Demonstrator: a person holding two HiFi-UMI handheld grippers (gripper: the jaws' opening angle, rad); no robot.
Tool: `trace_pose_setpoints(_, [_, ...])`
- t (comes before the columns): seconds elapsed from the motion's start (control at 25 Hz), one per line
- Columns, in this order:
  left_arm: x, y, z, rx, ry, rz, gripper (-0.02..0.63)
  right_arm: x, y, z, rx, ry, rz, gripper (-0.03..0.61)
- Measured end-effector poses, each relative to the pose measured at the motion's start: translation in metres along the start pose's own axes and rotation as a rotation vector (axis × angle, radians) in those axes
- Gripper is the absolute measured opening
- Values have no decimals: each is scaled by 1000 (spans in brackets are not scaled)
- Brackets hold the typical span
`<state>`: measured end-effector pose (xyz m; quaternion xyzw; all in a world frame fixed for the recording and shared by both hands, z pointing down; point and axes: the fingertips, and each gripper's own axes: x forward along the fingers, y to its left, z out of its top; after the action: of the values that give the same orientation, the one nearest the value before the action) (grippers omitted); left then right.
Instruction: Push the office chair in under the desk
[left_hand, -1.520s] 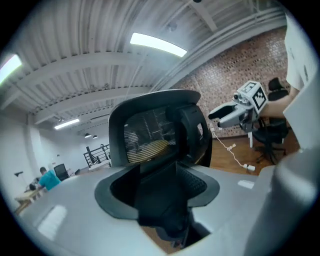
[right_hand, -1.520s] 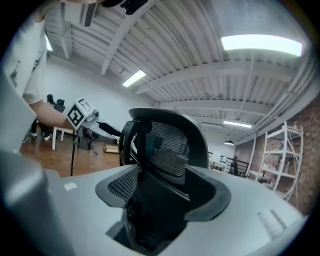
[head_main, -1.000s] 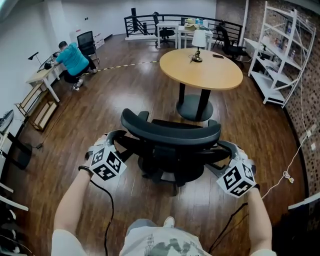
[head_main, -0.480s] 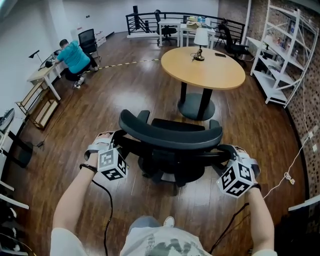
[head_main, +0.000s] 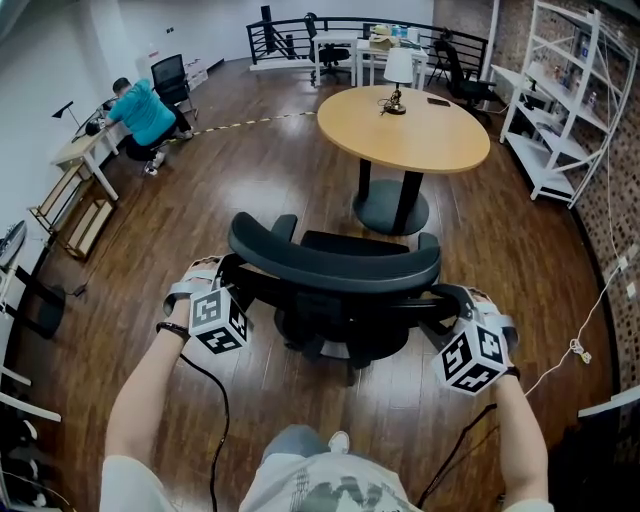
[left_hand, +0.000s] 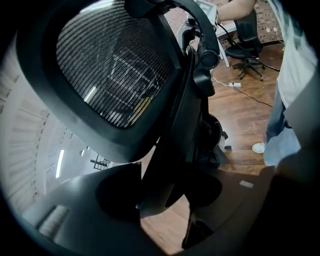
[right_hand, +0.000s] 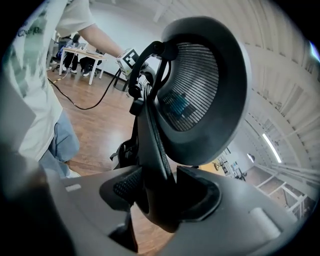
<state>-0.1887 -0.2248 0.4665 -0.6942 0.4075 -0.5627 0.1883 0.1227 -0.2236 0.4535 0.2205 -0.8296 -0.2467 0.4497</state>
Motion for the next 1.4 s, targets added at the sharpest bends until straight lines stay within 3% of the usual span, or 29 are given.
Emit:
trace_pose_setpoints(0.48, [61, 52, 13, -23, -2, -20, 252, 43, -55, -10, 38, 26, -35, 209])
trace_pose_setpoints(0.96, [160, 133, 39, 0, -31, -40, 252, 107, -147, -29, 76, 70, -55, 209])
trace_pose_setpoints(1.16, [175, 137, 41, 18, -52, -51, 252, 116, -149, -36, 104, 94, -74, 210])
trace_pose_setpoints(1.4, [226, 170, 63, 26, -64, -54, 253, 145, -194, -56, 133, 117, -99, 213])
